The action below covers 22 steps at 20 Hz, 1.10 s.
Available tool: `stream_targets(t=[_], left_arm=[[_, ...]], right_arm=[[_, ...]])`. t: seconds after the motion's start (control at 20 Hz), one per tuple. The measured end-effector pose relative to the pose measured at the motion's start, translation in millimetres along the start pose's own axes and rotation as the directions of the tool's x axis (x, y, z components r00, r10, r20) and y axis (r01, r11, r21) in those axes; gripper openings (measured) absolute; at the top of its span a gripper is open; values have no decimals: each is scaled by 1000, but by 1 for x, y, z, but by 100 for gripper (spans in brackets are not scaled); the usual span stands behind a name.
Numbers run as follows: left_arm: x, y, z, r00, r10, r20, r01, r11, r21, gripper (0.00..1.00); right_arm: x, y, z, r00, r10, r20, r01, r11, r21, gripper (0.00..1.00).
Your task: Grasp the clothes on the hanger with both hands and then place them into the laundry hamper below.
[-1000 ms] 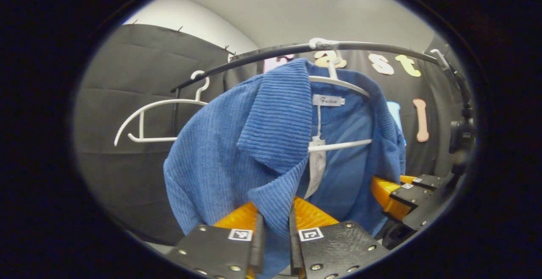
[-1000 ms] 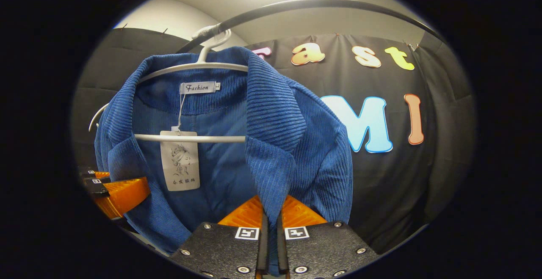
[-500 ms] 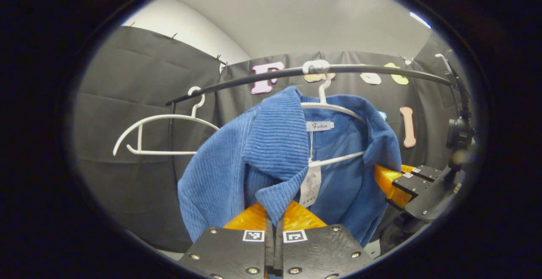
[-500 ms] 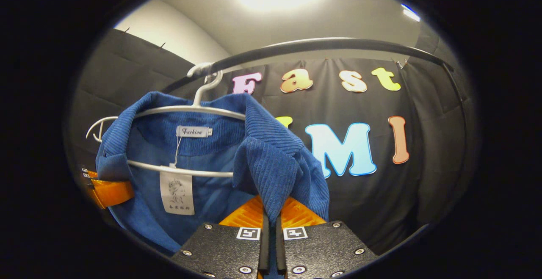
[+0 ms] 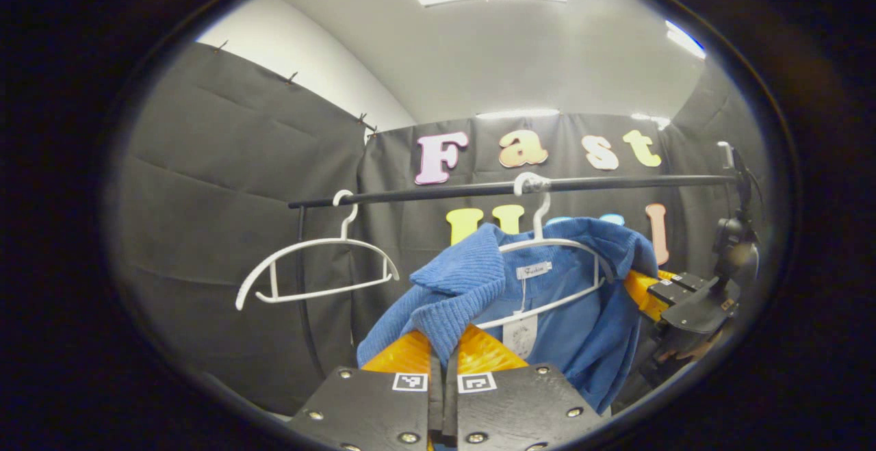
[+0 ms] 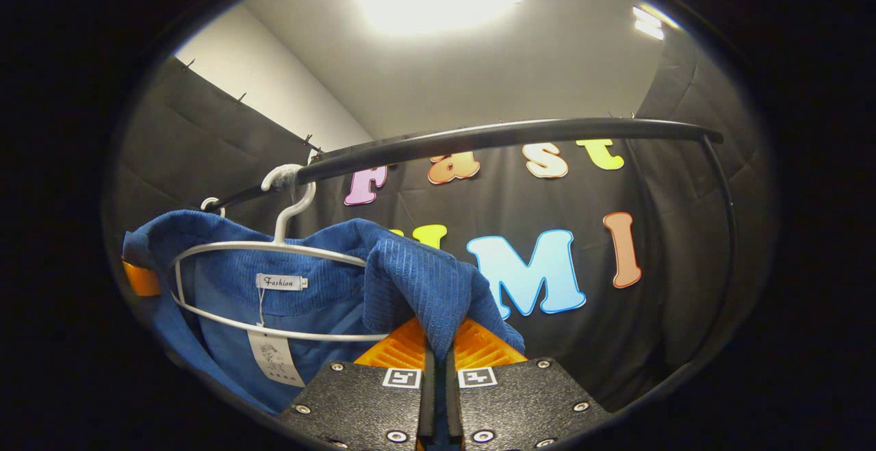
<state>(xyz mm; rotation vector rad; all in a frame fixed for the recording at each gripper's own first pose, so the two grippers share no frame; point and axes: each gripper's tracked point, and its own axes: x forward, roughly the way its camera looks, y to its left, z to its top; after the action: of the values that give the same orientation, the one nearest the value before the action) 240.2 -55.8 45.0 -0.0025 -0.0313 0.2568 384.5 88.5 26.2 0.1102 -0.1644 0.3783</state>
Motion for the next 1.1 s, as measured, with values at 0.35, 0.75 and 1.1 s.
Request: stream_targets(t=[0.35,0.75,1.1], left_arm=[[10,42,33,998,45,49,-48,997,62,6],[19,73,40,1000,16,3,-16,985,172,1],[44,115,30,996,87,-10,-83,977,194,0]], right_arm=[[25,-27,12,998,-46,45,47,998,-33,5],[42,-54,-2,995,-98,26,99,994,-36,5],[56,-56,-19,995,-101,9,102,993,-62,5]])
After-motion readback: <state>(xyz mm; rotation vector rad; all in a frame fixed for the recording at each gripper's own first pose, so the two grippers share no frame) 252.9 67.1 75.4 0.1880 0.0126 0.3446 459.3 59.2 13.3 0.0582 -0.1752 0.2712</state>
